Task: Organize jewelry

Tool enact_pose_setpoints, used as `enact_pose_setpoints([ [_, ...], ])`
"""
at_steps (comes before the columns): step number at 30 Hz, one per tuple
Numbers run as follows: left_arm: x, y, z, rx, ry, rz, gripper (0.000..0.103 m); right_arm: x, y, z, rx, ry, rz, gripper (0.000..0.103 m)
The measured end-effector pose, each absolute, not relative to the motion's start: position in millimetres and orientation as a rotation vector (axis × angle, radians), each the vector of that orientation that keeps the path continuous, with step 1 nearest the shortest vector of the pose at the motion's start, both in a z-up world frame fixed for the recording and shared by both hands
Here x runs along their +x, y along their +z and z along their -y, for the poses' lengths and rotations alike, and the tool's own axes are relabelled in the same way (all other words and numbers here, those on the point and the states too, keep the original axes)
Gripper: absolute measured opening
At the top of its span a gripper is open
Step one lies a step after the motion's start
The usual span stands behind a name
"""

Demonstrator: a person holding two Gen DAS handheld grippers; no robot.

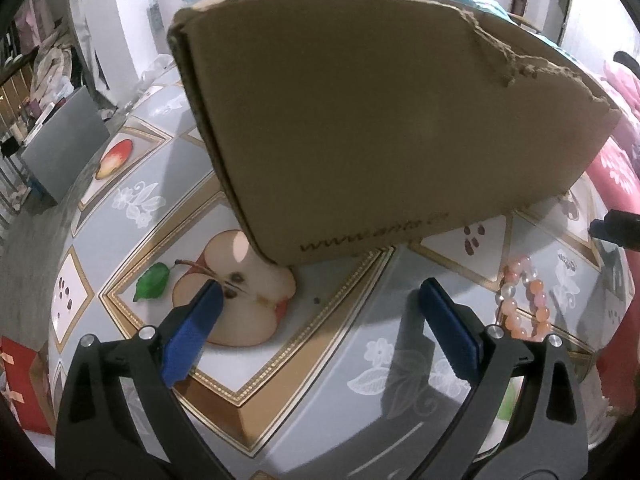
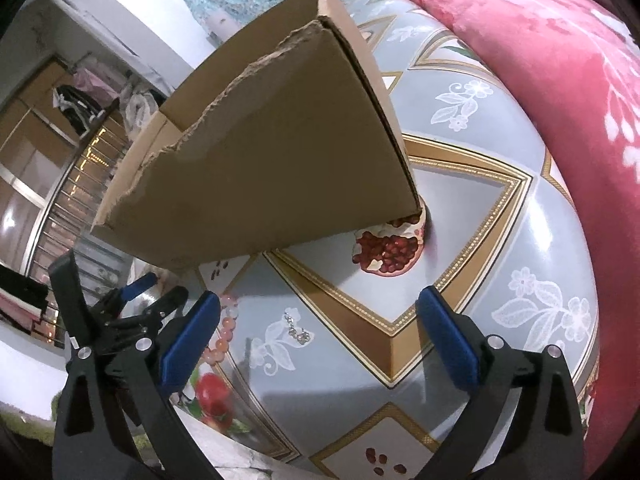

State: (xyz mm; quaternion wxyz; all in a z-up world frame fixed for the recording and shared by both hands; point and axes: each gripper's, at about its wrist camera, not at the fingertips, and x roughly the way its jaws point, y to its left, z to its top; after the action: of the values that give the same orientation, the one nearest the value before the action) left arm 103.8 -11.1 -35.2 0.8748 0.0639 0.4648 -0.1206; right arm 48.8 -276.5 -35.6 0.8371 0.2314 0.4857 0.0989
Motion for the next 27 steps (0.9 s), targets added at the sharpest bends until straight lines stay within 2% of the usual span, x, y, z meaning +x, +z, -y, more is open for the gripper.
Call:
enact_pose_setpoints([
  [27,105,-36,11,0.138,-0.26,-0.973,0.095,59,-38,255,0.326,0.123,-1.115,0.097],
])
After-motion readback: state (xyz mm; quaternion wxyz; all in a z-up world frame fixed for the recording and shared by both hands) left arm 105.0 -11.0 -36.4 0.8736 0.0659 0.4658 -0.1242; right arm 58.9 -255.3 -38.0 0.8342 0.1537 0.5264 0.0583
